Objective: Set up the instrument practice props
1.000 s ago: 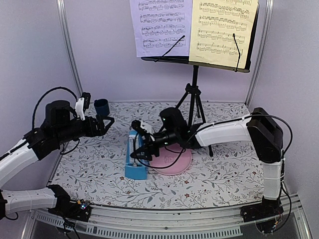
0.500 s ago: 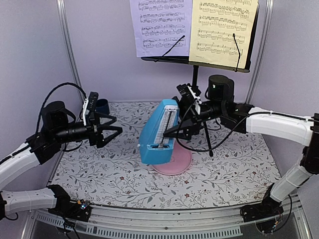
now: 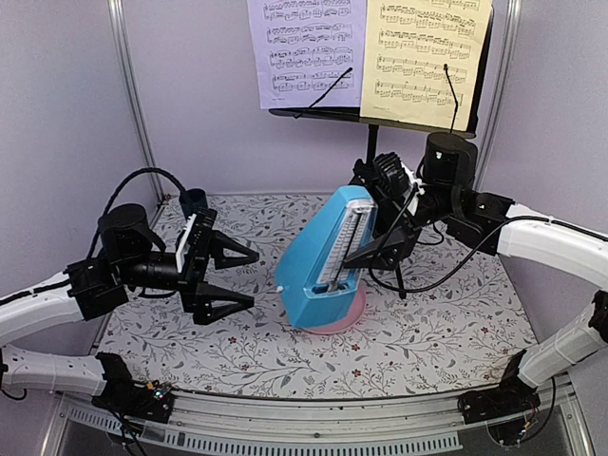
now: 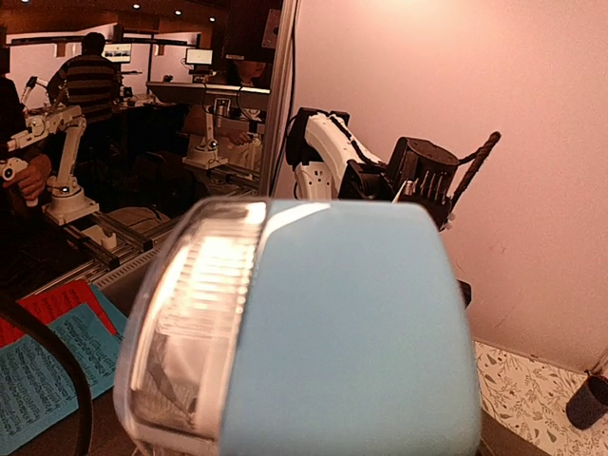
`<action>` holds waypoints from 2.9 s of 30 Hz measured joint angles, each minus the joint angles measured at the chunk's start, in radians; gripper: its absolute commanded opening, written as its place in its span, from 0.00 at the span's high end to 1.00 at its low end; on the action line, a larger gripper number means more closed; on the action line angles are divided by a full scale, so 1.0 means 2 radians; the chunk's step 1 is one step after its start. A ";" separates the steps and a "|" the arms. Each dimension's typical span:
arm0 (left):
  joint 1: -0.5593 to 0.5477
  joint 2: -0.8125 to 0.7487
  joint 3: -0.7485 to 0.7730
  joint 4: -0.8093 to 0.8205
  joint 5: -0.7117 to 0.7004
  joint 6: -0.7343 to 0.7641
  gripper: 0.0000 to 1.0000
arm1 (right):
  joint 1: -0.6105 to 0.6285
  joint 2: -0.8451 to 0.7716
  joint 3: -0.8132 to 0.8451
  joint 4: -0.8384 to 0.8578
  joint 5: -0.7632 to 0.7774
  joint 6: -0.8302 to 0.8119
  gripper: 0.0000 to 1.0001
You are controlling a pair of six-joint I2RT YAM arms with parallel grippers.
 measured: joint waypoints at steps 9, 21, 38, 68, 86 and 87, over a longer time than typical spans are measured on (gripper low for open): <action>-0.042 0.055 0.036 -0.010 -0.034 0.041 0.08 | 0.000 -0.005 -0.002 -0.001 -0.012 0.009 0.64; -0.063 0.080 0.055 -0.021 -0.062 0.062 0.17 | 0.002 -0.005 -0.002 0.000 -0.014 0.012 0.65; -0.070 0.087 0.057 -0.023 -0.087 0.066 0.31 | 0.007 -0.007 -0.002 0.002 -0.006 0.021 0.69; -0.071 0.087 0.057 -0.023 -0.089 0.067 0.37 | 0.007 -0.008 -0.002 0.005 -0.003 0.021 0.69; -0.071 0.087 0.057 -0.023 -0.089 0.067 0.38 | 0.007 -0.008 -0.002 0.005 -0.003 0.021 0.69; -0.071 0.087 0.057 -0.023 -0.089 0.067 0.38 | 0.007 -0.008 -0.002 0.005 -0.003 0.021 0.69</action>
